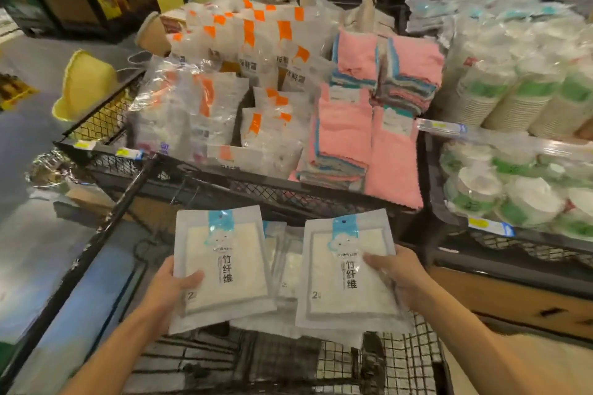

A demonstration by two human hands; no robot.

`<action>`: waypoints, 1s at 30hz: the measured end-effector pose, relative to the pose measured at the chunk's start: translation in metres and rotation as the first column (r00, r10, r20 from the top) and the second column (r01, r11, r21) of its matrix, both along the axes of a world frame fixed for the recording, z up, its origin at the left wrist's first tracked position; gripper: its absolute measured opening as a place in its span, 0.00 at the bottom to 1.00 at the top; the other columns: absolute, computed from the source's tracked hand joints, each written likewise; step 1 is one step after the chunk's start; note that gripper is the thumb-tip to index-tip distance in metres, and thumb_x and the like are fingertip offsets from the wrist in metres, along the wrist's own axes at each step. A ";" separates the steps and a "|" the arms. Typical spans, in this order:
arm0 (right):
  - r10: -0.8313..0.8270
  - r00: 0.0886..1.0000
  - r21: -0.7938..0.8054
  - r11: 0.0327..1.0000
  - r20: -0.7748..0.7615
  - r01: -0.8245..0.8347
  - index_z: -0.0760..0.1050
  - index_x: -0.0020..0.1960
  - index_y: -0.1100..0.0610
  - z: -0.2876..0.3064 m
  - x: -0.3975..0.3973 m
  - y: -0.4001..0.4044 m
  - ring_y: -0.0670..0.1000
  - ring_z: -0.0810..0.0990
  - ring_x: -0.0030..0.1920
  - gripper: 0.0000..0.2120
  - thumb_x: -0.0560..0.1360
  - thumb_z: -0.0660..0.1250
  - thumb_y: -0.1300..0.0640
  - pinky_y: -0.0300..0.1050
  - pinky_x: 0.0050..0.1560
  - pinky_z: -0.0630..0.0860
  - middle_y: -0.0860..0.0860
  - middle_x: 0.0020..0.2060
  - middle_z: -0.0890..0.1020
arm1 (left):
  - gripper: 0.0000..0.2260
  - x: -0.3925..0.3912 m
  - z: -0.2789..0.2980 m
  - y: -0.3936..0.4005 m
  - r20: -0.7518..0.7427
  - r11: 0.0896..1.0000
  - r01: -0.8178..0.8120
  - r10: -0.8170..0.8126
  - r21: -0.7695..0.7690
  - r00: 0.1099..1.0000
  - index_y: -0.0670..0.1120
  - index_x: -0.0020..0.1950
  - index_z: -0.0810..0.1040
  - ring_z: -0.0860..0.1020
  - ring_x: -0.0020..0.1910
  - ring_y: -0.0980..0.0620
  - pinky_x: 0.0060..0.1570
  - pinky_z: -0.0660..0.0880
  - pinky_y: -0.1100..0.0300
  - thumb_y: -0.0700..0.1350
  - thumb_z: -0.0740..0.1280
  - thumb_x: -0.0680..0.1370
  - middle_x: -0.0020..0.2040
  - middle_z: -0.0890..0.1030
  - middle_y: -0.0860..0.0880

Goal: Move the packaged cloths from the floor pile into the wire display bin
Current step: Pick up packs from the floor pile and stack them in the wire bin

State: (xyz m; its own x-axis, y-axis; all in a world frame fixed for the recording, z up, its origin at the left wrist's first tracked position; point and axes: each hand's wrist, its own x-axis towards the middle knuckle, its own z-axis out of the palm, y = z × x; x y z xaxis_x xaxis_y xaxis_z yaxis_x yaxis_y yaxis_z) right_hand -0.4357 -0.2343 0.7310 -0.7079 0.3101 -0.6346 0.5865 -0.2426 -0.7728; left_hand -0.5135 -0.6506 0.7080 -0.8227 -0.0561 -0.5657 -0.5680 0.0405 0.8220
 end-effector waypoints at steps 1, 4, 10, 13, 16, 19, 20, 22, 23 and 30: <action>-0.023 0.999 0.012 1.000 0.027 0.023 0.79 0.62 0.60 -0.007 -0.006 -0.006 0.61 0.88 0.51 0.16 0.75 0.74 0.66 0.67 0.56 0.82 0.57 0.51 0.88 | 0.20 -0.015 -0.011 -0.005 0.017 1.000 0.022 -0.022 0.007 1.000 0.46 0.65 0.74 0.85 0.53 0.38 0.48 0.82 0.39 0.34 0.72 0.76 0.57 0.85 0.41; -0.080 0.992 0.030 0.997 0.094 0.078 0.79 0.60 0.60 -0.026 -0.025 -0.026 0.62 0.88 0.50 0.14 0.76 0.73 0.67 0.66 0.55 0.83 0.58 0.51 0.88 | 0.20 -0.054 -0.040 -0.013 0.069 0.997 0.077 -0.077 0.008 0.995 0.46 0.66 0.73 0.85 0.53 0.38 0.48 0.83 0.40 0.33 0.71 0.77 0.56 0.85 0.42; -0.134 0.972 0.124 0.986 0.195 0.111 0.78 0.61 0.61 -0.080 -0.058 -0.057 0.58 0.88 0.47 0.15 0.75 0.74 0.66 0.57 0.45 0.86 0.57 0.49 0.88 | 0.24 -0.092 -0.097 -0.018 0.173 0.976 0.211 -0.201 -0.043 0.964 0.46 0.67 0.73 0.84 0.55 0.39 0.53 0.81 0.38 0.32 0.73 0.74 0.58 0.85 0.43; -0.139 0.964 0.147 0.983 0.227 0.108 0.78 0.59 0.59 -0.106 -0.071 -0.066 0.58 0.88 0.46 0.13 0.76 0.74 0.65 0.55 0.43 0.86 0.57 0.49 0.88 | 0.24 -0.100 -0.121 -0.015 0.212 0.971 0.228 -0.207 -0.079 0.955 0.47 0.68 0.72 0.83 0.56 0.40 0.55 0.81 0.37 0.32 0.73 0.75 0.58 0.84 0.44; -0.128 0.956 0.254 0.965 0.263 0.059 0.77 0.60 0.59 -0.128 -0.082 -0.071 0.57 0.88 0.46 0.16 0.75 0.76 0.61 0.56 0.45 0.86 0.56 0.49 0.87 | 0.23 -0.102 -0.133 -0.002 0.217 0.950 0.273 -0.237 -0.151 0.947 0.47 0.68 0.70 0.82 0.54 0.45 0.51 0.82 0.44 0.35 0.73 0.76 0.58 0.82 0.47; -0.068 0.929 0.495 0.859 0.363 -0.130 0.74 0.57 0.56 -0.147 -0.087 -0.076 0.51 0.84 0.46 0.15 0.75 0.76 0.55 0.50 0.42 0.83 0.51 0.48 0.82 | 0.25 -0.101 -0.135 0.019 0.160 0.892 0.271 -0.228 -0.361 0.961 0.46 0.66 0.68 0.79 0.49 0.50 0.44 0.77 0.57 0.36 0.76 0.75 0.55 0.78 0.49; -0.047 0.912 0.584 0.781 0.408 -0.220 0.73 0.56 0.55 -0.152 -0.088 -0.078 0.51 0.82 0.47 0.17 0.74 0.76 0.50 0.50 0.43 0.82 0.50 0.49 0.81 | 0.27 -0.100 -0.137 0.024 0.134 0.848 0.273 -0.238 -0.454 0.962 0.46 0.67 0.68 0.78 0.50 0.49 0.44 0.77 0.56 0.38 0.77 0.74 0.56 0.78 0.49; -0.031 0.876 0.709 0.601 0.481 -0.368 0.73 0.60 0.56 -0.161 -0.086 -0.081 0.53 0.78 0.55 0.25 0.71 0.76 0.44 0.55 0.54 0.81 0.51 0.54 0.78 | 0.31 -0.096 -0.140 0.032 0.094 0.744 0.290 -0.295 -0.603 0.951 0.47 0.70 0.66 0.78 0.54 0.46 0.45 0.79 0.51 0.41 0.79 0.72 0.60 0.76 0.47; -0.030 0.869 0.737 0.545 0.493 -0.400 0.73 0.62 0.57 -0.162 -0.085 -0.084 0.54 0.75 0.59 0.28 0.71 0.76 0.43 0.57 0.60 0.78 0.52 0.57 0.76 | 0.32 -0.093 -0.140 0.035 0.095 0.684 0.311 -0.334 -0.660 0.938 0.47 0.71 0.65 0.78 0.55 0.44 0.46 0.80 0.48 0.43 0.79 0.72 0.61 0.73 0.46; 0.041 0.840 0.783 0.339 0.542 -0.521 0.62 0.72 0.57 -0.144 -0.092 -0.081 0.56 0.70 0.68 0.38 0.72 0.75 0.40 0.58 0.67 0.71 0.54 0.66 0.70 | 0.35 -0.088 -0.128 0.043 0.126 0.253 0.336 -0.599 -0.907 0.790 0.47 0.73 0.66 0.75 0.60 0.44 0.52 0.79 0.49 0.51 0.79 0.71 0.65 0.72 0.46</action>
State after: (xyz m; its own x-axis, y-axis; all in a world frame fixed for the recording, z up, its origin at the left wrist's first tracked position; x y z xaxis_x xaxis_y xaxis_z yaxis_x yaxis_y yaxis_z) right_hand -0.5274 -0.3156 0.5870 -0.6599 0.6728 -0.3345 0.7362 0.6680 -0.1087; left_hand -0.6014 -0.6075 0.5804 -0.9589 0.0495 -0.2795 -0.0144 0.9750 0.2218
